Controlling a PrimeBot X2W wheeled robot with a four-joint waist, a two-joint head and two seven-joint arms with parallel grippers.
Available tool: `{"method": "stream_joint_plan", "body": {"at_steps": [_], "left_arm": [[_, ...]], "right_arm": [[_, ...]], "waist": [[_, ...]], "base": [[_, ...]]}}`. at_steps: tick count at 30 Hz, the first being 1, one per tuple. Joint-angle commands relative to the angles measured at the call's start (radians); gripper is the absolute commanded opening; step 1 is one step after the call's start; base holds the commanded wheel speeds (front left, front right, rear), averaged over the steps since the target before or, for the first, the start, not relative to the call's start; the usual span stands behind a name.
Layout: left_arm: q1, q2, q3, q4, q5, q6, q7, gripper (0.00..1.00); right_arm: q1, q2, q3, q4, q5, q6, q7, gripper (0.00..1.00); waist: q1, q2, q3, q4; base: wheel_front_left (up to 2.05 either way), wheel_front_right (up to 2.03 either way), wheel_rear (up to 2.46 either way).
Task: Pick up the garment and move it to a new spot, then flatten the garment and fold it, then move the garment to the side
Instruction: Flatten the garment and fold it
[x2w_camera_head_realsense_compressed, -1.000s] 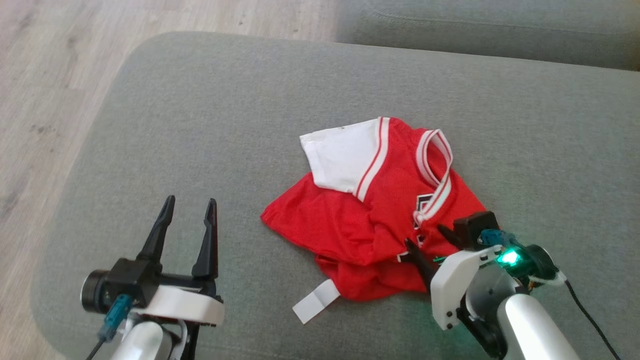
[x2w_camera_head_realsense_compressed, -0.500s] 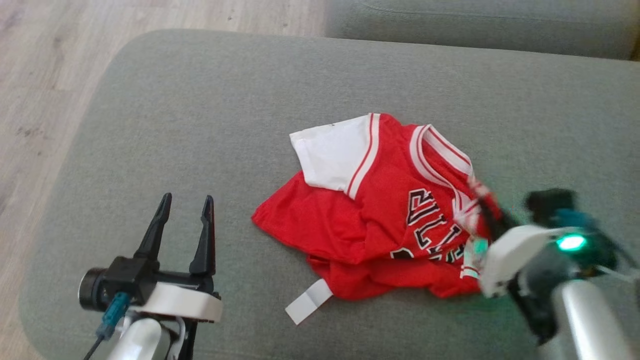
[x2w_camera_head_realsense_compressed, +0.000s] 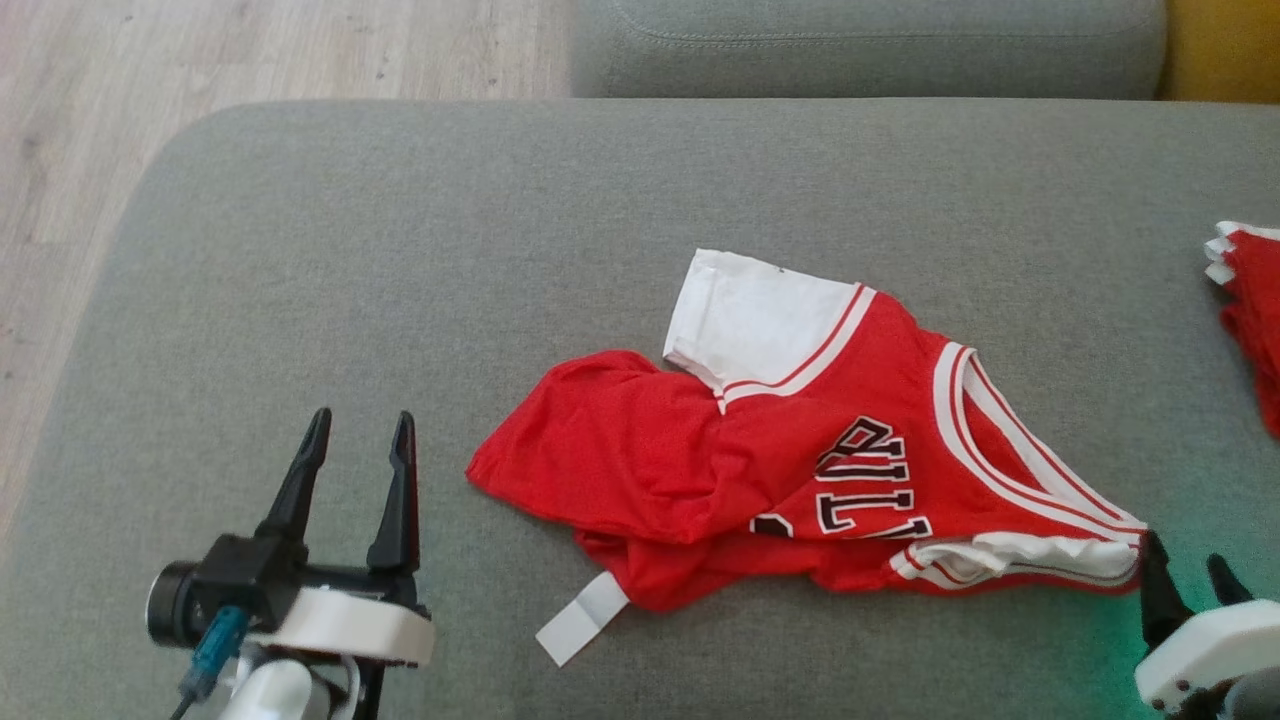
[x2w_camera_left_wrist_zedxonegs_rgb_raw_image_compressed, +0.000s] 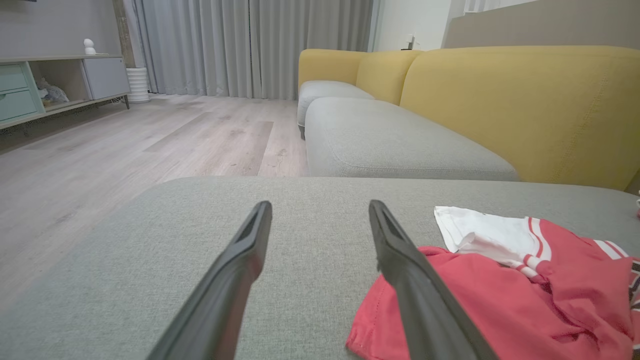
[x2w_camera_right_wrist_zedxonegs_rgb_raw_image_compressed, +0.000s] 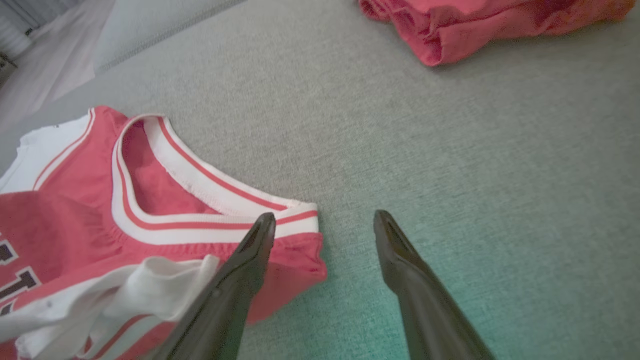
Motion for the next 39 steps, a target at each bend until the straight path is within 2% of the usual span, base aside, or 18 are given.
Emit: {"method": "stream_joint_plan", "body": {"at_steps": [1,5,10,14,19,39], "left_arm": [[-0.025,0.029,0.041,-0.033,-0.002,0.011,-0.002,1.0],[-0.013,0.037,0.046,-0.039,-0.006,0.02,0.0,1.0],[0.005,0.045,0.052,-0.046,-0.011,0.033,0.01,1.0],[0.012,0.052,0.051,-0.05,-0.012,0.039,0.02,1.0],[0.018,0.059,0.049,-0.052,-0.014,0.046,0.032,1.0],[0.042,0.075,0.043,-0.074,-0.023,0.069,0.06,1.0]], "right_arm": [[-0.009,-0.011,0.017,-0.03,0.013,-0.002,-0.029,1.0],[-0.022,-0.011,0.061,-0.101,0.005,-0.002,-0.164,1.0],[-0.042,-0.011,0.192,-0.226,-0.069,-0.002,-0.263,1.0],[-0.041,-0.011,0.295,-0.313,-0.113,-0.002,-0.257,1.0],[-0.013,-0.011,0.359,-0.382,-0.111,-0.002,-0.229,1.0],[0.046,-0.011,0.384,-0.426,-0.079,-0.002,-0.199,1.0]], "waist": [[0.0001,0.0,-0.004,-0.004],[0.0001,0.0,-0.01,-0.017],[0.0001,0.0,-0.021,-0.032],[0.0001,0.0,-0.026,-0.038],[0.0001,0.0,-0.037,-0.043],[0.0001,0.0,-0.054,-0.065]], "base": [[0.0,0.0,0.0],[0.0,0.0,0.0],[0.0,0.0,0.0],[0.0,0.0,0.0],[0.0,0.0,0.0],[0.0,0.0,0.0]]}}
